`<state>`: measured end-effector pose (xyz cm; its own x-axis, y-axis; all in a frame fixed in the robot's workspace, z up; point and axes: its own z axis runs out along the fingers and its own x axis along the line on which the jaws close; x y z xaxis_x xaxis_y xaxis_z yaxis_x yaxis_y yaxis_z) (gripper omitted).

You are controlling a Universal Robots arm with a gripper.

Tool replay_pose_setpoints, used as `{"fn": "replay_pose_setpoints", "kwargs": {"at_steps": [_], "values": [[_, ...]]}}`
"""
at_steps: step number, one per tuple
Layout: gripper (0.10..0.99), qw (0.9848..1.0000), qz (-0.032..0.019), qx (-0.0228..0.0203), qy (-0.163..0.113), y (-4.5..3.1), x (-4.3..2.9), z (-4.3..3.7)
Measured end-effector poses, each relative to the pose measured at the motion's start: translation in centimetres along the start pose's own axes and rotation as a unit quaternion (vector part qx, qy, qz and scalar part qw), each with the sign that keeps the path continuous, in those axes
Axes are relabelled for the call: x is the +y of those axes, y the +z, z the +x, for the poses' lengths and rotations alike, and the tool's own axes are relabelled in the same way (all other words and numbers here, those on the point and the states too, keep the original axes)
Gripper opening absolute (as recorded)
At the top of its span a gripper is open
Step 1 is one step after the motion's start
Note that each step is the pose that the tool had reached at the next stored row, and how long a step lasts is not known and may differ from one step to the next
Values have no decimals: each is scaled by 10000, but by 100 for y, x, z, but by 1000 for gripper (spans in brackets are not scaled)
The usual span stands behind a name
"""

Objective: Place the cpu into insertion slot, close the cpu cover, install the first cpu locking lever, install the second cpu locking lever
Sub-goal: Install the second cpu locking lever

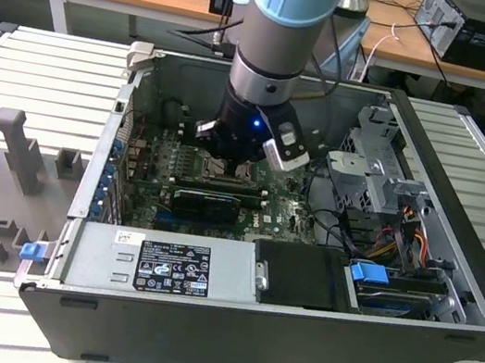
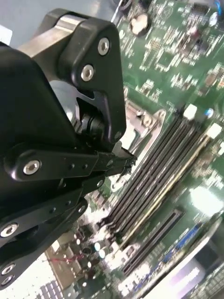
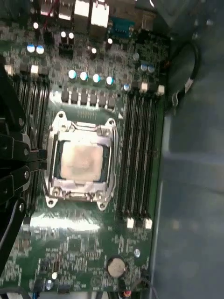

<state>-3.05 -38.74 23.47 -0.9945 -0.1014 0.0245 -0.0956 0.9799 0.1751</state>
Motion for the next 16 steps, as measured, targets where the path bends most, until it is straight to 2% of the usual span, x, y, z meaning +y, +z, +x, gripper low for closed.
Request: {"fn": "replay_pose_setpoints", "kwargs": {"at_steps": [3,9,11,12,16], "values": [[106,10000,-12,-1,1,31,-8,163],[106,10000,-76,-7,-2,136,-32,172],[106,10000,-95,-9,-3,192,-45,172],[106,9999,-117,-11,-4,210,-68,185],[106,9996,-297,-28,-11,220,-146,281]]}}
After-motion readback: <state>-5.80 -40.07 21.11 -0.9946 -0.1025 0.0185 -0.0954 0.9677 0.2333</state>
